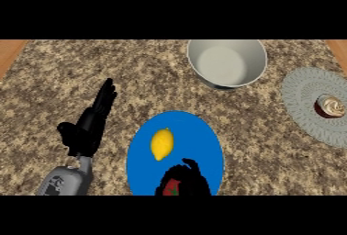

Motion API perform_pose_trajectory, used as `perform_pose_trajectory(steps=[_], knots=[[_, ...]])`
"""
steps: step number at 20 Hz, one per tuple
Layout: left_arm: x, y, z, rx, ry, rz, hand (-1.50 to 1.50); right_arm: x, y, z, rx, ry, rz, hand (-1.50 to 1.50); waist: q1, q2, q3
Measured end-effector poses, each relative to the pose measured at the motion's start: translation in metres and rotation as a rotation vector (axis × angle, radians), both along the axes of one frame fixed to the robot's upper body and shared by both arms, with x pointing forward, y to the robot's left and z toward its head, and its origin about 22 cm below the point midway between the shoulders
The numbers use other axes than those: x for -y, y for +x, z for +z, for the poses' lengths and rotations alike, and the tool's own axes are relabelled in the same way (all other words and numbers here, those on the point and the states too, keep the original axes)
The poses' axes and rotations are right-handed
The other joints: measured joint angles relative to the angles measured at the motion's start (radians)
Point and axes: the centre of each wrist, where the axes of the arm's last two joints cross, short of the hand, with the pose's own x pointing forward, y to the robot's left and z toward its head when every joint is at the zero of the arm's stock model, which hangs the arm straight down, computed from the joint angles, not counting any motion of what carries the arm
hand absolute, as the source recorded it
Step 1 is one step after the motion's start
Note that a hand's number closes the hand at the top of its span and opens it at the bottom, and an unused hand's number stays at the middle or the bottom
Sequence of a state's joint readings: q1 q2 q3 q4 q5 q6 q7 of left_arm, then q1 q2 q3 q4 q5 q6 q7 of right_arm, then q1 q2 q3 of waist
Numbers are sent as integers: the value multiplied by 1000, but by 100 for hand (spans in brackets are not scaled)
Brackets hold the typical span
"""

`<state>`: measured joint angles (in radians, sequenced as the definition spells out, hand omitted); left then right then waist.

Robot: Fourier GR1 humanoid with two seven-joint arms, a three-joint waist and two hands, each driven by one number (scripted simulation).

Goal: Pick the tomato from the plate and place it in the bowl

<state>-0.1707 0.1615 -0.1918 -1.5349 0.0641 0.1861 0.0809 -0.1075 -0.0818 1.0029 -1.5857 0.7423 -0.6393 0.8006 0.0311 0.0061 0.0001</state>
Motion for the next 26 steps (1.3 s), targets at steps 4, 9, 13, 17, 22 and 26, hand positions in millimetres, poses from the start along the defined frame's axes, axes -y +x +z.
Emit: perform_pose_trajectory(steps=[4, 9, 13, 17, 22, 26], knots=[[11, 2, 4, 19, -4, -57, 0, -5, -26, 9, 42, -48, 390, 150, 89, 20, 6], [20, 5, 9, 37, -7, -104, 0, -2, -50, 14, 70, -29, 823, 150, 133, 33, 9], [22, 6, 9, 34, -7, -114, 0, -1, -56, 13, 132, 64, 1045, 150, 123, 32, 10], [20, 6, 7, 28, -5, -97, 0, 7, -48, 19, 260, 134, 1170, 150, 99, 26, 9], [14, 7, 6, 19, -3, -65, 0, 32, -23, 43, 354, 176, 1267, 150, 57, 19, 7], [9, 7, 4, 14, -4, -34, 0, 62, 3, 75, 427, 160, 1298, 150, 25, 17, 5]])
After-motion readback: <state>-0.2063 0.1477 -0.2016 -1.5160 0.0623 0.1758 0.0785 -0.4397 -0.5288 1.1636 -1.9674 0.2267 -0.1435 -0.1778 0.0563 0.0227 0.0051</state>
